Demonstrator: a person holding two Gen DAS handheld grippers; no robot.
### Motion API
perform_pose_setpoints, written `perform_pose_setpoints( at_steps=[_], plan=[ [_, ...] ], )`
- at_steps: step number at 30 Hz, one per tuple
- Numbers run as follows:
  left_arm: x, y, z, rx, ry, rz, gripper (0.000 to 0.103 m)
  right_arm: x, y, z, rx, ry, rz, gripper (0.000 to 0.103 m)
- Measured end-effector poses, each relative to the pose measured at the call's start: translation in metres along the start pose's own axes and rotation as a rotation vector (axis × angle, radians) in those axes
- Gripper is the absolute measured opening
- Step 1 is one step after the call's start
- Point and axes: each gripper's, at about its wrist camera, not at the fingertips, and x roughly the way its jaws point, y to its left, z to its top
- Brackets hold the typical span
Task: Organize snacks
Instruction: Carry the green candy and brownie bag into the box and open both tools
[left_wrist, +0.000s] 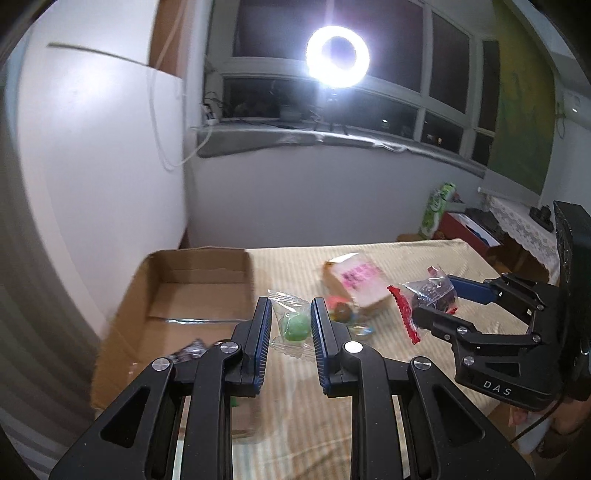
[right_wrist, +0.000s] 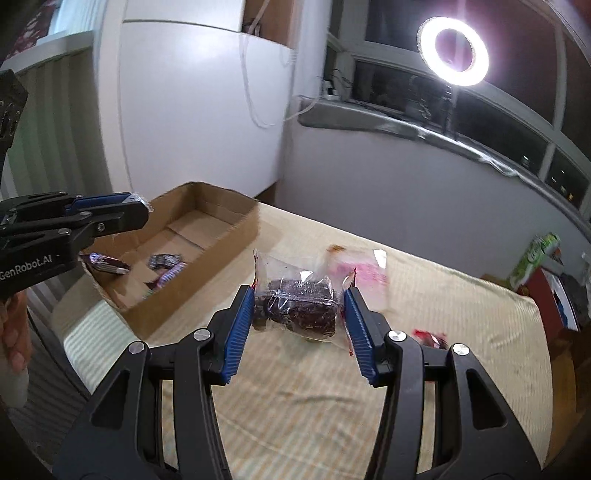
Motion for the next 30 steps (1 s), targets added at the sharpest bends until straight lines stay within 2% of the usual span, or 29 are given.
perform_pose_setpoints(
  at_steps=[9,15,22,30],
  plan=[
    [-0.007,0.068,-0.013,-0.093,-0.003,0.085,0.020,0.035,0.065,0.029,-0.086,0.000,0.094,0.052],
    [-0.009,0.101,-0.022,-0.142,0.007,0.121,0.020,0.054,0.096,0.044,-0.132,-0.008,0.141,0.052],
    [0.001,0.115,-0.026,-0.164,0.021,0.122,0.020,0.076,0.113,0.052,-0.148,0.006,0.176,0.052],
    [0.011,0.118,-0.028,-0.169,0.040,0.119,0.020,0.087,0.113,0.051,-0.144,0.020,0.186,0.052]
  ],
)
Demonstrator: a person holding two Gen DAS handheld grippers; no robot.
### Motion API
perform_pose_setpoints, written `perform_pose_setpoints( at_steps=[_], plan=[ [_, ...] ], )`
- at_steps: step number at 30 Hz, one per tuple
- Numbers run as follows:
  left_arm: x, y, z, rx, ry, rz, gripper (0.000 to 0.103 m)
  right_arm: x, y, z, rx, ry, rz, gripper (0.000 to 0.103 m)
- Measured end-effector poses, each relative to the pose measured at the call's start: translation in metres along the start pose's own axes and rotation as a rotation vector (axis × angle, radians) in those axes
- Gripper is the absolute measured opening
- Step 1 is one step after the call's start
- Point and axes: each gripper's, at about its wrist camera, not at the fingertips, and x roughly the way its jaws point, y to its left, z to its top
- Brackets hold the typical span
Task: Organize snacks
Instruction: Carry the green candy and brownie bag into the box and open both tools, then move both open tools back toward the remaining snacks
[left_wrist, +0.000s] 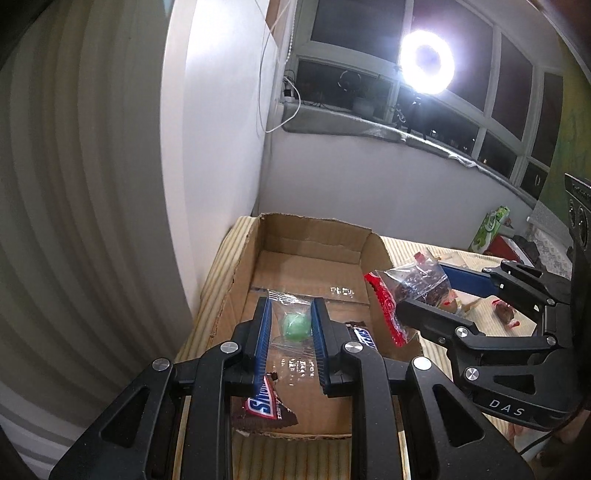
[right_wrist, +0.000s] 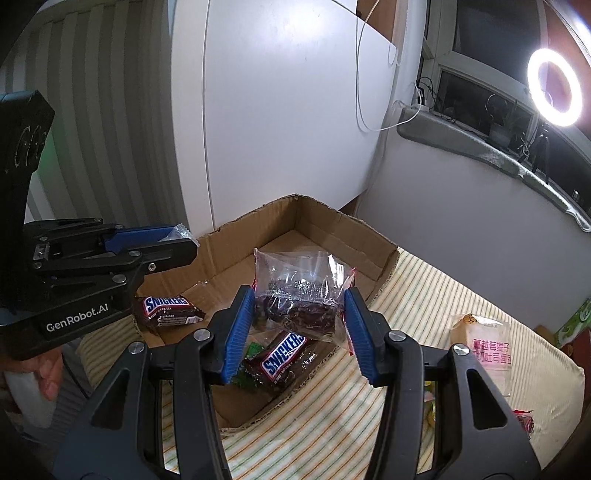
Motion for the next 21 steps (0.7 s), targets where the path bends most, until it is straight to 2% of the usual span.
perform_pose_setpoints(
  at_steps=[4,6,8,9,10,21],
  plan=[
    [0.006,0.004,0.001,-0.007,0.005,0.012,0.020,0.003,0.002,0.000,-0.010,0.000,0.017,0.053],
    [0.006,0.005,0.002,-0.015,0.006,0.016,0.021,0.010,0.006,-0.001,-0.028,0.016,0.047,0.057],
    [0.007,0.006,0.002,-0.024,0.010,0.018,0.034,0.014,0.009,-0.004,-0.042,0.022,0.040,0.060],
    [0.006,0.007,0.001,-0.031,0.002,0.024,0.045,0.015,0.009,-0.005,-0.042,0.019,0.032,0.060],
    [0.005,0.007,0.001,-0.034,-0.005,0.030,0.047,0.014,0.009,-0.006,-0.038,0.014,0.026,0.060],
    [-0.001,0.006,-0.002,-0.046,0.002,0.024,0.047,-0.005,-0.003,-0.017,-0.006,0.006,-0.002,0.060]
  ],
)
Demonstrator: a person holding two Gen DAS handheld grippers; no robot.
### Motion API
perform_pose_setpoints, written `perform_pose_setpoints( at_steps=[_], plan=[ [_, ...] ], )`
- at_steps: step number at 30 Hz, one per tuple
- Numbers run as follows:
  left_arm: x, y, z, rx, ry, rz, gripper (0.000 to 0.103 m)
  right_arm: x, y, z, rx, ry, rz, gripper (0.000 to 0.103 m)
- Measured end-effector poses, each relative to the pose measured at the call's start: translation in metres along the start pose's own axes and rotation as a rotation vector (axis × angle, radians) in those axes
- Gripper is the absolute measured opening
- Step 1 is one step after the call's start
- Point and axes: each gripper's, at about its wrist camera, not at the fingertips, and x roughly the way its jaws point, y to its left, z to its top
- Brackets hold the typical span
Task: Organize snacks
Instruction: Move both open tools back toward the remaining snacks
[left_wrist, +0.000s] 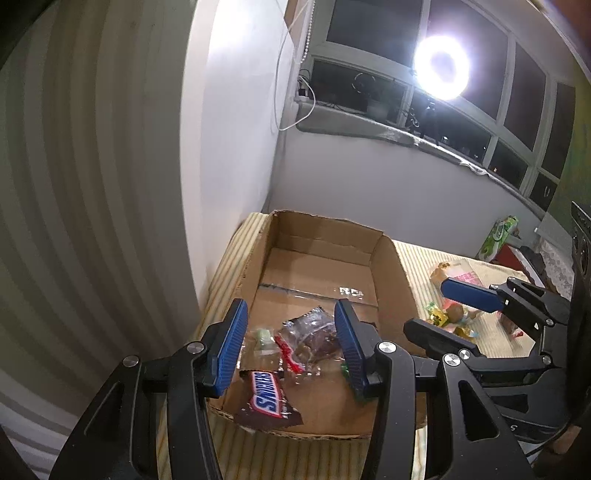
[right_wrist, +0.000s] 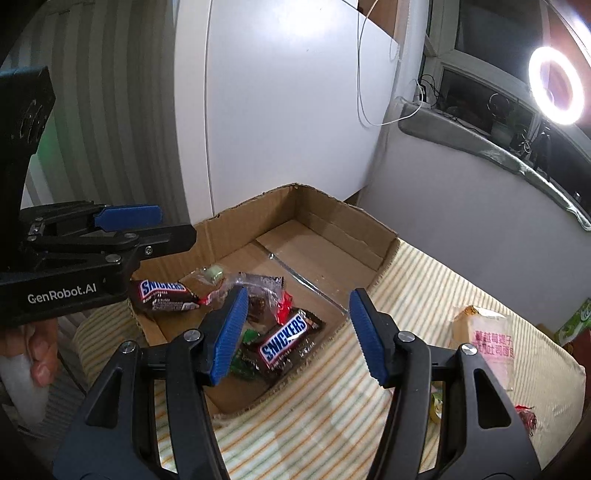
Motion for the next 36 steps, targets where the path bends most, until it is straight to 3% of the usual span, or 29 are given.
perform_pose_setpoints(
  at_steps=[8,15,20,26,31,36],
  plan=[
    [-0.006,-0.046,0.001,0.071,0.012,-0.040,0.048,-0.031,-0.049,-0.031,0.091,-0.010,-0.073,0.060],
    [0.006,-0.117,-0.003,0.156,0.042,-0.118,0.048,-0.066,-0.140,-0.098,0.268,0.055,-0.206,0.060],
    [0.029,-0.166,-0.017,0.211,0.096,-0.163,0.048,-0.083,-0.179,-0.135,0.339,0.097,-0.253,0.060],
    [0.059,-0.195,-0.040,0.238,0.177,-0.165,0.048,-0.071,-0.172,-0.142,0.303,0.118,-0.164,0.060],
    [0.073,-0.182,-0.049,0.209,0.213,-0.119,0.048,-0.037,-0.145,-0.125,0.183,0.142,-0.118,0.060],
    [0.070,-0.169,-0.054,0.181,0.223,-0.136,0.048,-0.009,-0.140,-0.111,0.146,0.170,-0.077,0.060]
  ],
)
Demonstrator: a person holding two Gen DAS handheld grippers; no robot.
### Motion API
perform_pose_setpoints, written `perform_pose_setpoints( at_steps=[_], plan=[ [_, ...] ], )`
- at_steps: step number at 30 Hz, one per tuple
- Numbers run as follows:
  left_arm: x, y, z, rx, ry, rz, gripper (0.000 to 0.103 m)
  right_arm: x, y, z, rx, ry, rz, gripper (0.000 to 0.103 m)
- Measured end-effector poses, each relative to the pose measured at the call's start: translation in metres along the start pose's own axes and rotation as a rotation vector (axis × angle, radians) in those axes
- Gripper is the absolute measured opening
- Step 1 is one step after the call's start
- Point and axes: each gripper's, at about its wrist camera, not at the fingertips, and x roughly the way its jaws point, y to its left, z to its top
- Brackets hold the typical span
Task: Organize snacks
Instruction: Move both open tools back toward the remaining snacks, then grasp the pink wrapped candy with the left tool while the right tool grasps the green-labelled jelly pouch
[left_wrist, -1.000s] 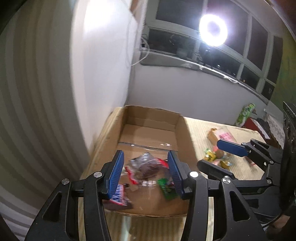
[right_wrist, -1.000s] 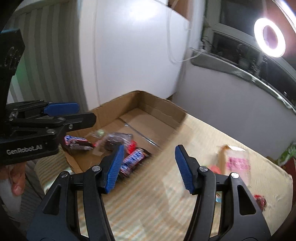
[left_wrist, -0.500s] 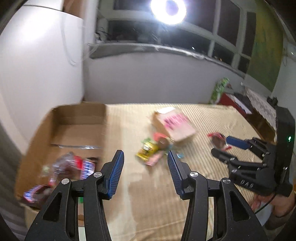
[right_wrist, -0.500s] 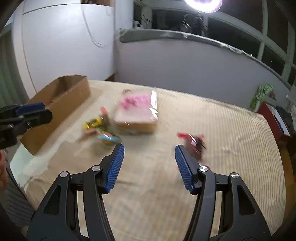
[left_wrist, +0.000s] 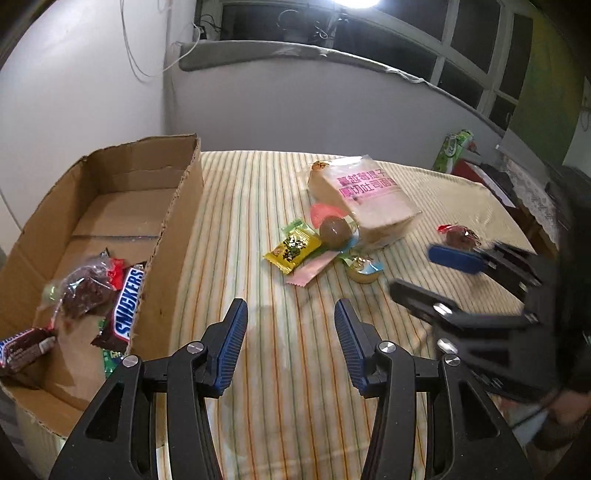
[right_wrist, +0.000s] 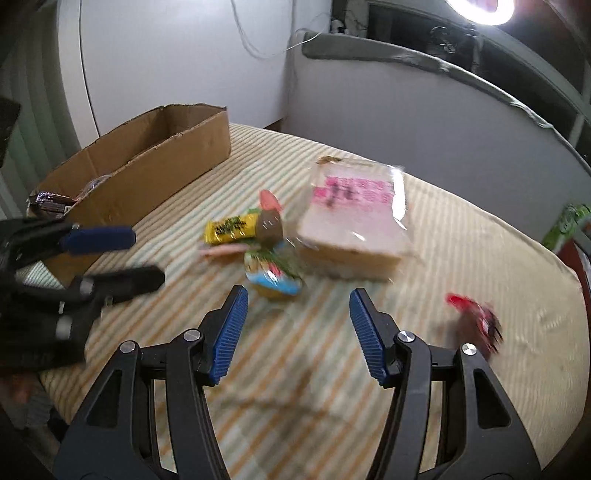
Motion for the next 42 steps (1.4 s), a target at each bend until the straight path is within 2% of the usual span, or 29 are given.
perform_pose_setpoints(
  at_steps=[5,7,10,17,22,29,32,35,39,41,42],
  plan=[
    [0.011,-0.002,0.003,-0.001,0.011,-0.001,0.048,0.024,0.001,0.004,-0.003,0.062,0.006,0.058],
    [0.017,0.001,0.006,-0.013,0.017,-0.018,0.048,0.026,-0.003,0.005,0.037,0.059,0.033,0.034],
    [0.025,0.001,0.011,-0.032,0.030,-0.043,0.049,0.026,-0.008,0.002,0.060,0.062,0.055,0.032],
    [0.038,-0.005,0.018,-0.067,0.055,-0.021,0.059,0.010,-0.030,-0.015,0.137,0.036,0.055,0.031],
    [0.056,-0.014,0.019,-0.048,0.086,-0.007,0.059,-0.006,-0.047,-0.036,0.182,0.032,0.035,0.031],
    [0.062,-0.028,0.020,-0.014,0.082,0.009,0.059,-0.021,-0.067,-0.054,0.241,0.007,0.029,0.031],
    [0.057,-0.042,0.015,0.018,0.091,-0.051,0.053,-0.025,-0.074,-0.060,0.265,-0.008,0.032,0.031],
    [0.058,-0.054,0.012,0.066,0.088,-0.024,0.053,-0.026,-0.077,-0.064,0.274,-0.017,0.040,0.031],
    [0.063,-0.040,0.018,0.036,0.092,-0.008,0.052,-0.027,-0.079,-0.066,0.284,-0.026,0.049,0.031],
    [0.066,-0.041,0.020,0.055,0.085,0.009,0.047,-0.028,-0.079,-0.066,0.287,-0.031,0.048,0.031],
    [0.068,-0.044,0.021,0.071,0.081,0.027,0.041,-0.028,-0.079,-0.066,0.289,-0.033,0.050,0.031]
  ],
)
